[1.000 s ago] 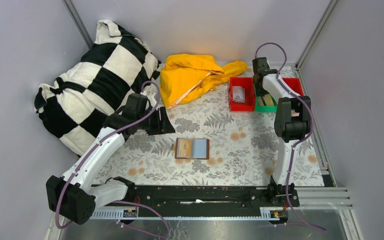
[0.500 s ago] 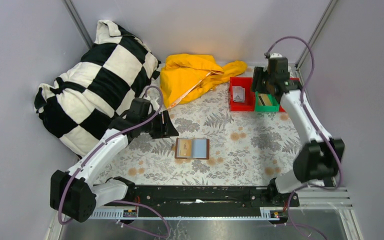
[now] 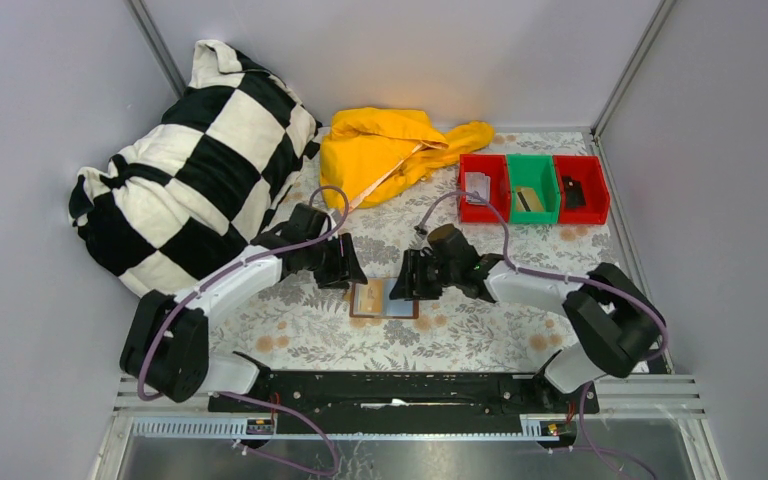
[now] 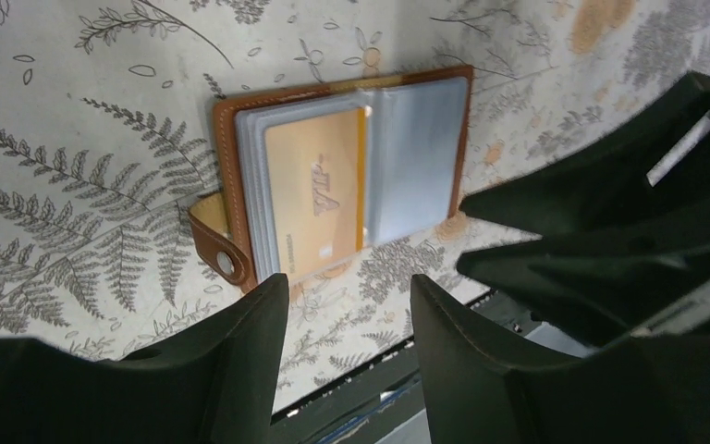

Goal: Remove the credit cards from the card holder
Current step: Remove the credit card from the card holder.

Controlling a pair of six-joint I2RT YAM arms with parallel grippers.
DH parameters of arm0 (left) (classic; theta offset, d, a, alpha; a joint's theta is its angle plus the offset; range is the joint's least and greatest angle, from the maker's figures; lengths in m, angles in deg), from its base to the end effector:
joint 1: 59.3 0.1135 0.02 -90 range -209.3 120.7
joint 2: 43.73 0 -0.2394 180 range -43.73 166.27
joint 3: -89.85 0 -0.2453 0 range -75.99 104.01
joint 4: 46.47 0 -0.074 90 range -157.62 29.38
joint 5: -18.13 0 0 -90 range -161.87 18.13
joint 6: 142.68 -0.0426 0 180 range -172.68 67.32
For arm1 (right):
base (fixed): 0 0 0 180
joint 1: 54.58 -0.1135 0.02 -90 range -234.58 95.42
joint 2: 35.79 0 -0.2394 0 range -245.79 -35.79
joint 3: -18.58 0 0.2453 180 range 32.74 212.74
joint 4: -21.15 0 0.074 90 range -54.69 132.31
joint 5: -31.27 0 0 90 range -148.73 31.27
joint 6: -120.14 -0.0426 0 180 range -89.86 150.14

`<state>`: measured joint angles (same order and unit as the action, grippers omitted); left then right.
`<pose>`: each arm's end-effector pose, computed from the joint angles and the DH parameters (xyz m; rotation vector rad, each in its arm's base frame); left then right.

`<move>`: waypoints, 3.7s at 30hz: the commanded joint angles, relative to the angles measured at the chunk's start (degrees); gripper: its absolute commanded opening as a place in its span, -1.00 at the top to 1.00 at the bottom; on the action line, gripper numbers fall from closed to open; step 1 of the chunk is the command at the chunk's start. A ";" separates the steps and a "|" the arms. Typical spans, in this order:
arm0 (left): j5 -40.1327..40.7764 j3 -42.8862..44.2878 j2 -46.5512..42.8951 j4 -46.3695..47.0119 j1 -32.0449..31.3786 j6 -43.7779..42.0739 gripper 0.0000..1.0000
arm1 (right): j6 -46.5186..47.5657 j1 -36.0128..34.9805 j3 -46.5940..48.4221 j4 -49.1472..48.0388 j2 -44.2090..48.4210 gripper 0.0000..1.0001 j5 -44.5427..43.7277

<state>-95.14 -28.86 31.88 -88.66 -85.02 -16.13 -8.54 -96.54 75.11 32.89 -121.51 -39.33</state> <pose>0.2275 -0.1283 0.1904 -0.0885 2.7109 -0.8983 0.2155 0.2128 0.1578 -0.2654 2.4828 1.0597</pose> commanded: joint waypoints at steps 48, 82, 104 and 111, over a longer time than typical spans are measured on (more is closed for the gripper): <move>4.75 -5.61 11.92 11.39 -3.38 2.51 1.00 | -17.89 -1.25 -7.70 -34.77 -15.61 1.00 5.48; -3.68 -5.00 7.96 13.20 -3.38 0.17 1.00 | -20.63 0.28 -13.14 -40.32 -12.11 0.50 1.15; 0.34 -3.72 10.35 12.91 -4.07 0.56 0.73 | -17.19 0.46 -8.67 -34.72 -13.54 0.47 0.25; -0.56 -3.63 11.70 14.15 -4.43 0.84 0.75 | -18.13 0.44 -8.46 -36.16 -15.68 0.42 1.36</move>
<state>-94.68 -34.34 42.83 -77.07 -89.13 -15.30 -26.55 -96.51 65.36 -1.64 -135.69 -38.07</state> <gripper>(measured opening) 0.129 0.285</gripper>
